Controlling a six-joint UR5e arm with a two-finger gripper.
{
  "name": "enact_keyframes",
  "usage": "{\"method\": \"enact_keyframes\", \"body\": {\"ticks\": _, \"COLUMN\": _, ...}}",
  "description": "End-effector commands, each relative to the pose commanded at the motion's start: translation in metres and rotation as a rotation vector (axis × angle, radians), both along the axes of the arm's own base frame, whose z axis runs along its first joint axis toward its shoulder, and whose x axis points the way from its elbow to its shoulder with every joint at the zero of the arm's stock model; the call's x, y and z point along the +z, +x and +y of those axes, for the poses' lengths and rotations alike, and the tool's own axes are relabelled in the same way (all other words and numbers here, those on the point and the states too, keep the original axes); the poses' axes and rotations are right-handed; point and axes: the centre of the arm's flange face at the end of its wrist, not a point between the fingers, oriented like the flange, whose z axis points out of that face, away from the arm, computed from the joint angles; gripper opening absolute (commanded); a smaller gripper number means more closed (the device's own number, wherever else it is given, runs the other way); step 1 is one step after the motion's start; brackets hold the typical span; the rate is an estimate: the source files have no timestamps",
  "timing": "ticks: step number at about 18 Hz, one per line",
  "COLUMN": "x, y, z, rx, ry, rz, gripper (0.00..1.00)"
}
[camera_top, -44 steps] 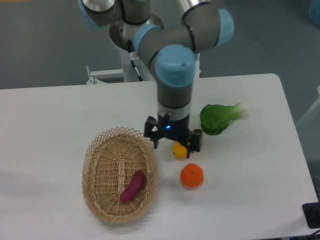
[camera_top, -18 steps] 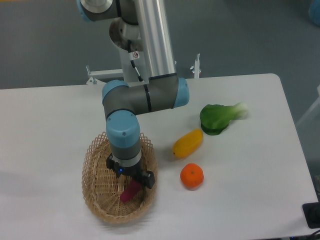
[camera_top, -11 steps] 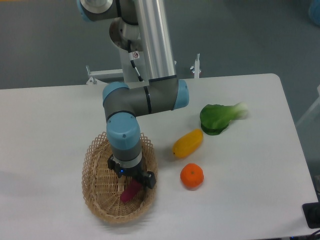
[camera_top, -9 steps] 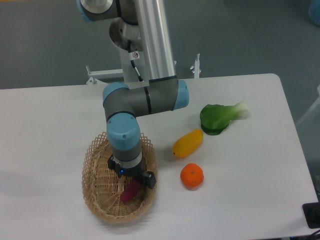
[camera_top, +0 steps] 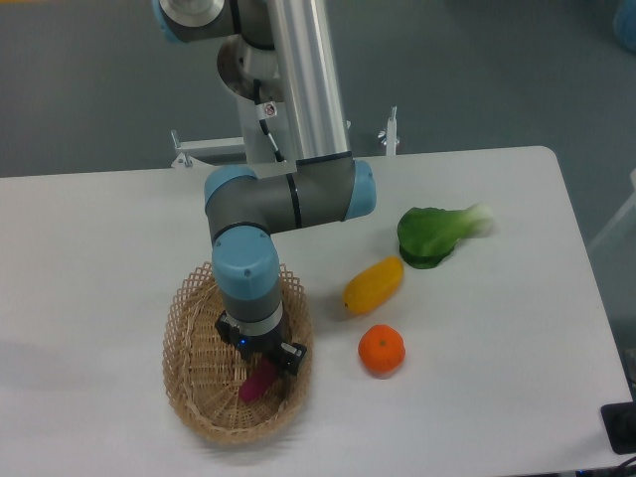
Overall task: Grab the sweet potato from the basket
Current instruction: 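Lift the sweet potato up out of the basket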
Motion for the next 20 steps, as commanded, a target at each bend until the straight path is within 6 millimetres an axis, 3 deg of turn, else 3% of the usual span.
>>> {"method": "enact_keyframes", "body": {"ticks": 7, "x": 0.006, "y": 0.000, "z": 0.000, "rx": -0.003, "ry": 0.007, "rz": 0.006, "gripper": 0.37}}
{"method": "enact_keyframes", "body": {"ticks": 12, "x": 0.050, "y": -0.004, "z": -0.005, "rx": -0.013, "ry": 0.061, "rz": 0.041, "gripper": 0.37}}
{"method": "enact_keyframes", "body": {"ticks": 15, "x": 0.090, "y": -0.029, "z": -0.021, "rx": -0.004, "ry": 0.098, "rz": 0.077, "gripper": 0.36}}
{"method": "enact_keyframes", "body": {"ticks": 20, "x": 0.143, "y": -0.104, "z": -0.075, "rx": -0.042, "ry": 0.081, "rz": 0.046, "gripper": 0.36}}
